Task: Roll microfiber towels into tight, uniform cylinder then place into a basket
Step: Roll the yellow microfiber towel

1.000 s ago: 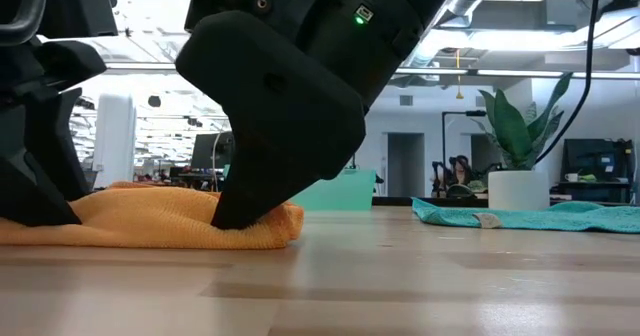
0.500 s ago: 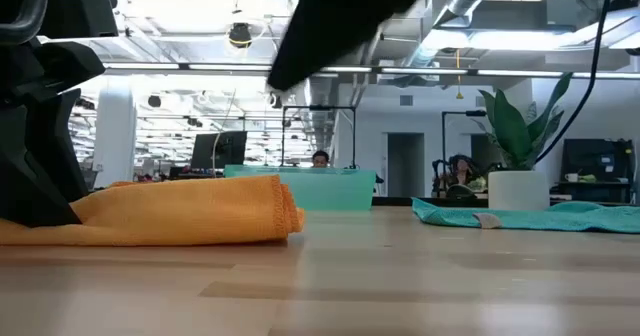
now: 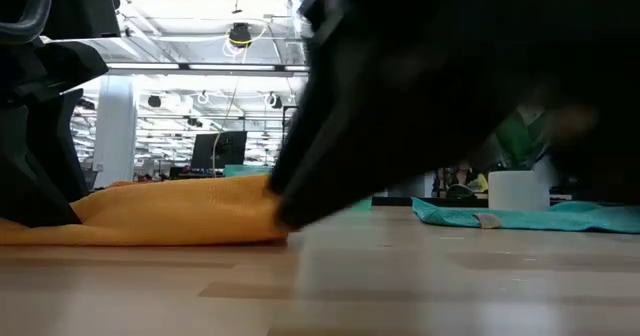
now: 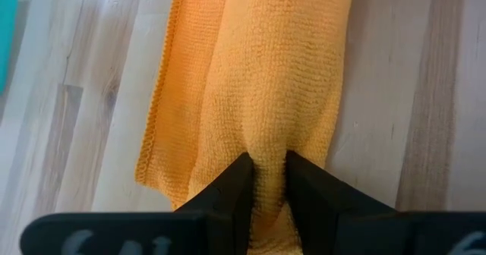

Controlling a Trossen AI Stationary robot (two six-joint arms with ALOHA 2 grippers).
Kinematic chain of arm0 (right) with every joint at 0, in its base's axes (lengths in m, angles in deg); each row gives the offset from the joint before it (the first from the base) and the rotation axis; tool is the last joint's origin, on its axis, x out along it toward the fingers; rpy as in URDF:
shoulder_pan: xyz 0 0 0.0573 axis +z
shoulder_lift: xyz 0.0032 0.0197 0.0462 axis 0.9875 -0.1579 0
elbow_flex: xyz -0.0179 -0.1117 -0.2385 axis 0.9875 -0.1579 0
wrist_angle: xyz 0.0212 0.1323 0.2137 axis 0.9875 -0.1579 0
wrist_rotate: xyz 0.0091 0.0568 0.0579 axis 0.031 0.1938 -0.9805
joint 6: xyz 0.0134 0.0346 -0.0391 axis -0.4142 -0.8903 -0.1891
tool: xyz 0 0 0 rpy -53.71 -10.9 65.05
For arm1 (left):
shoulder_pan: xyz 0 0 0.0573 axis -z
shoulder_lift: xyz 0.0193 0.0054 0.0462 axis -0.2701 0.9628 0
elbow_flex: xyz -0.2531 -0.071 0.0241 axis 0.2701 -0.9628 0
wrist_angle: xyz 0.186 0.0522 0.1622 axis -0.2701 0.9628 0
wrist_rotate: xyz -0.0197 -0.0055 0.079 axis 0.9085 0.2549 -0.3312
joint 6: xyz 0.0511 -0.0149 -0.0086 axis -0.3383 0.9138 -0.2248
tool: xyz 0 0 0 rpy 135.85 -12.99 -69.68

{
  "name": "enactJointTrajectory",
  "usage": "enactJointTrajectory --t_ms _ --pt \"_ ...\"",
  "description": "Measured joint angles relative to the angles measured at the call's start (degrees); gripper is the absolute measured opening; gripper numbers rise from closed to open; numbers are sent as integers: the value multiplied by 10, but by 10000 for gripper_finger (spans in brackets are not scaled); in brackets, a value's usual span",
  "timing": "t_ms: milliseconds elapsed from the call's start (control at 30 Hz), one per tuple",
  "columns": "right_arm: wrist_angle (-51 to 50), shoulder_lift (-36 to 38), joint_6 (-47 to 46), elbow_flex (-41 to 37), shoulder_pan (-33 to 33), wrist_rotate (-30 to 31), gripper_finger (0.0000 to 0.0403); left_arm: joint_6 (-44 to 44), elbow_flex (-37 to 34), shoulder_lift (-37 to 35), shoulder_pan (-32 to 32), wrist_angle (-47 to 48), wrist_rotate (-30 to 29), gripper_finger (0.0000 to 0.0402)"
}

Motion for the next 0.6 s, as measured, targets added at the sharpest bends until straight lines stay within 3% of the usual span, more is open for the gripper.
enactJointTrajectory --t_ms 600 --pt "34 -13 47 1 -33 1 224 14 0 0 -1 -1 0 72"
